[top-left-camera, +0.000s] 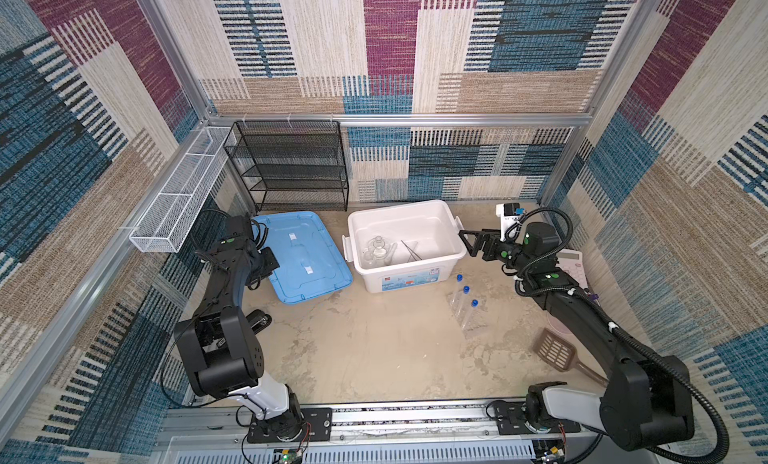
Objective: Organize the chemistry lab equipment
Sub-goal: 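Lift the blue lid upright with the left gripper and swing it toward the bin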
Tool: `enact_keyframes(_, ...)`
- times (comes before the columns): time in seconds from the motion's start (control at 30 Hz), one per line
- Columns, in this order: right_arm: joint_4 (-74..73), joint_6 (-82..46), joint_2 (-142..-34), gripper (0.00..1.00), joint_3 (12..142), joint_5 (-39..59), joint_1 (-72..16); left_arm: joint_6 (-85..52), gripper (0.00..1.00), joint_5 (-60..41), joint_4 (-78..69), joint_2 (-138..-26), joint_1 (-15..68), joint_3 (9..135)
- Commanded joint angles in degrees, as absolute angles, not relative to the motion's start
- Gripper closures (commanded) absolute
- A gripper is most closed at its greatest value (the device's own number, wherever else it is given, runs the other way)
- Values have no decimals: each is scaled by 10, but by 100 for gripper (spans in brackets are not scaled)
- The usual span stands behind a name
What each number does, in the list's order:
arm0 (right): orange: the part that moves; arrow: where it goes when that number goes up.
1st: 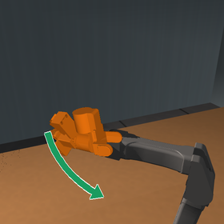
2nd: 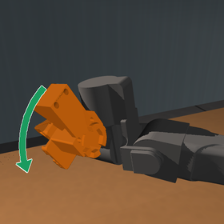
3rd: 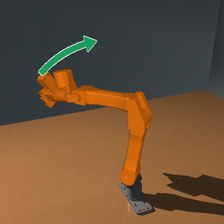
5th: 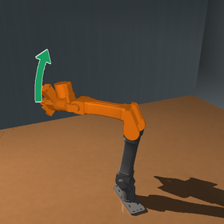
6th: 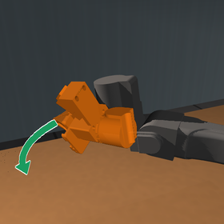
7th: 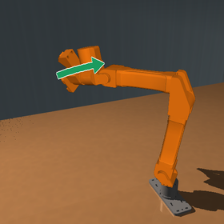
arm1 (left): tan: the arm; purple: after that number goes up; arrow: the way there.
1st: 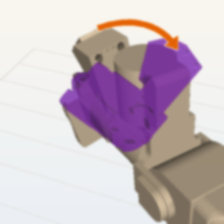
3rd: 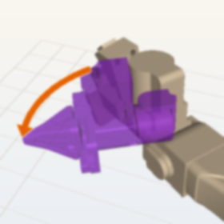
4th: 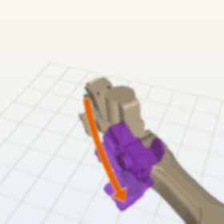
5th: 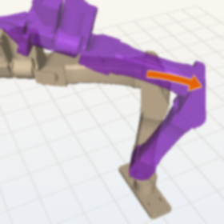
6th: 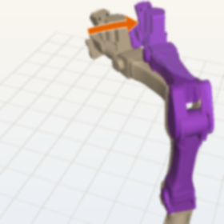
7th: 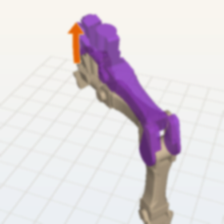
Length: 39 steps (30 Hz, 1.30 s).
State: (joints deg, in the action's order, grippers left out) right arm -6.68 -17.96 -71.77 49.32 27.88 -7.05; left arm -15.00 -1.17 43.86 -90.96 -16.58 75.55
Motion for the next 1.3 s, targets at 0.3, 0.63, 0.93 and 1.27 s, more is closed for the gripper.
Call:
enact_keyframes(0.3,-98,-191,-714,0,492,290,-71,-126,100,18,453,-847,-166,759)
enact_keyframes(0.63,-104,-199,-718,0,497,301,-71,-115,100,32,463,-778,-166,758)
enact_keyframes(0.93,-105,-204,-717,0,500,308,-71,-100,100,55,473,-726,-167,759)
enact_keyframes(1.27,-118,-220,-738,2,511,339,-71,-109,100,2,466,-707,-166,763)
